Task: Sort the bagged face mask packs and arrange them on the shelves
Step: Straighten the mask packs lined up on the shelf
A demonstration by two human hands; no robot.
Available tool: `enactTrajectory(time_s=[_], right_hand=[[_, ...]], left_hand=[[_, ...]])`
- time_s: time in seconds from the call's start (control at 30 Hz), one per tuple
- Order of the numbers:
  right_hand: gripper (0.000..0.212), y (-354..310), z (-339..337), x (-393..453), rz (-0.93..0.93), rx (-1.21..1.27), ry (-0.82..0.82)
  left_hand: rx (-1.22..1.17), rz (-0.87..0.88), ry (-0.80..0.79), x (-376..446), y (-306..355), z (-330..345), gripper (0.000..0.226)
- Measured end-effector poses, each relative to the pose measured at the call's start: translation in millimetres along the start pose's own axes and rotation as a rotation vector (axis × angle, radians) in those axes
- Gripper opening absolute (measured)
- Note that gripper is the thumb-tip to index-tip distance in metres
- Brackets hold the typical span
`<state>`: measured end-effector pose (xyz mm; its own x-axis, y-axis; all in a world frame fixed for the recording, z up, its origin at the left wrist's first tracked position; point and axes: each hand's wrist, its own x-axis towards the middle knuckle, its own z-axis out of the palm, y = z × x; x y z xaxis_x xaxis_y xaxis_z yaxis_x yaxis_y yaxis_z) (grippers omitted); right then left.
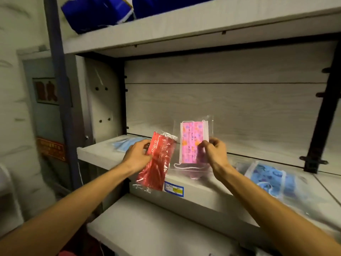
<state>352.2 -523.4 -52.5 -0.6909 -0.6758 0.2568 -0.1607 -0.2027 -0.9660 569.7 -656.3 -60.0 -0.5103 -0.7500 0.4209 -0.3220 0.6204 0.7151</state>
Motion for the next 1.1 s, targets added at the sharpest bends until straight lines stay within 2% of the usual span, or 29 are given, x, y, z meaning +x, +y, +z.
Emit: enactTrajectory(time_s=[0.13,0.27,0.37,0.43,0.5,0.57,0.6,0.67,0.87,0.97,1.1], right_hand=[[0.029,14,6,25,-0.009,-0.088,0.017],[0.033,32,10,43,0.003,-0.181,0.069],[0.031,41,11,55,0.04,-0.28,0.131],[0.029,47,12,58,0.078,-0.419,0.137],[0.047,51,9,55,0.1,-0.634,0.11],[0.08,52,9,55,0.128,-0.797,0.123],[0.092,51,10,54,0.135,-0.815,0.136],[0.101,48,11,52,0.114,-0.906,0.137],[0.077,38,6,38,0.012,-1.052,0.111],[0.065,32,-1,23,-0.073,-1.193,0.111],[0.063,24,-19,-10,-0.175,-1.317,0.12]], left_hand=[[0.07,-0.016,0.026,39,-22,2,0.038],[0.124,-0.029,0.001,76,-44,10,0.039],[0.273,0.0,-0.026,101,-60,18,0.033],[0.398,0.038,-0.078,117,-72,21,0.038],[0.498,0.04,-0.11,126,-79,24,0.058],[0.512,0.064,-0.139,139,-85,25,0.072],[0.499,0.088,-0.152,144,-88,26,0.072],[0.469,0.142,-0.161,153,-92,29,0.066],[0.3,0.271,-0.114,158,-78,38,0.04],[0.323,0.353,-0.158,146,-57,44,0.046],[0.464,0.465,-0.251,109,-28,55,0.061]])
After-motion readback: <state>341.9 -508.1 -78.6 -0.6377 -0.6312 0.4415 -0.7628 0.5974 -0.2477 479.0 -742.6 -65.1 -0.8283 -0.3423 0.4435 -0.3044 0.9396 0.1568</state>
